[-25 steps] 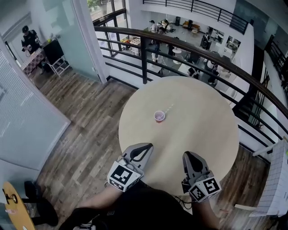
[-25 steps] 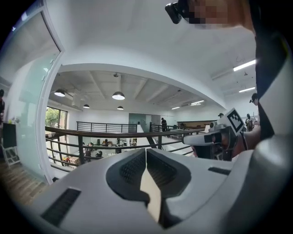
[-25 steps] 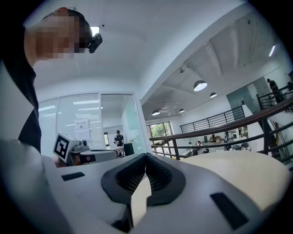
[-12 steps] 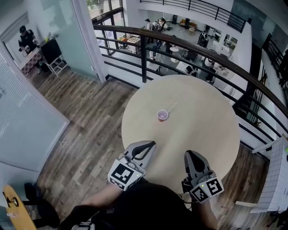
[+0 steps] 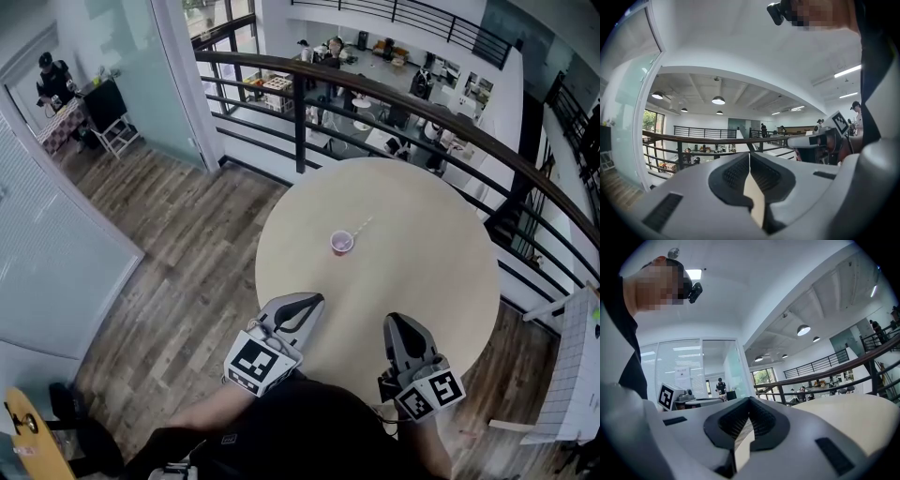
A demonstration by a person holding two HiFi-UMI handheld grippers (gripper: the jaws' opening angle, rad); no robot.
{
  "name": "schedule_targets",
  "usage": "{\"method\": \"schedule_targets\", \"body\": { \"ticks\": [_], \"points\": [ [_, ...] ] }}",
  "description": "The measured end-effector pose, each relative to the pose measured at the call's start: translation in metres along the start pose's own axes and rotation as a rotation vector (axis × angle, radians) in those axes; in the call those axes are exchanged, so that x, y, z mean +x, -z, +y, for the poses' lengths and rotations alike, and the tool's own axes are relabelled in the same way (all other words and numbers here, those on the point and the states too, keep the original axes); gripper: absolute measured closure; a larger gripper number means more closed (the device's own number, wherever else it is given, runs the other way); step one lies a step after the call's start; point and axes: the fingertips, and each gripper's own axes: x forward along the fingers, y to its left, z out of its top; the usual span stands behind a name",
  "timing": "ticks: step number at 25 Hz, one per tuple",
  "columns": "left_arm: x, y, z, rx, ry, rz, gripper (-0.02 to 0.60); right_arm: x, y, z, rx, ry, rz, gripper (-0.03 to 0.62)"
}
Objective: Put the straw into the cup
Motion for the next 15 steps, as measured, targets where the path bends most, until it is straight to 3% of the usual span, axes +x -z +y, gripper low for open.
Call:
{"method": "schedule_targets", "body": {
  "ticks": [15],
  "points": [
    [0.0004, 0.0039, 0.0032, 0.009, 0.007, 0.015, 0.569, 0.0071, 0.0065, 0.0000, 0.011, 0.000, 0.014, 0.573]
  ]
}}
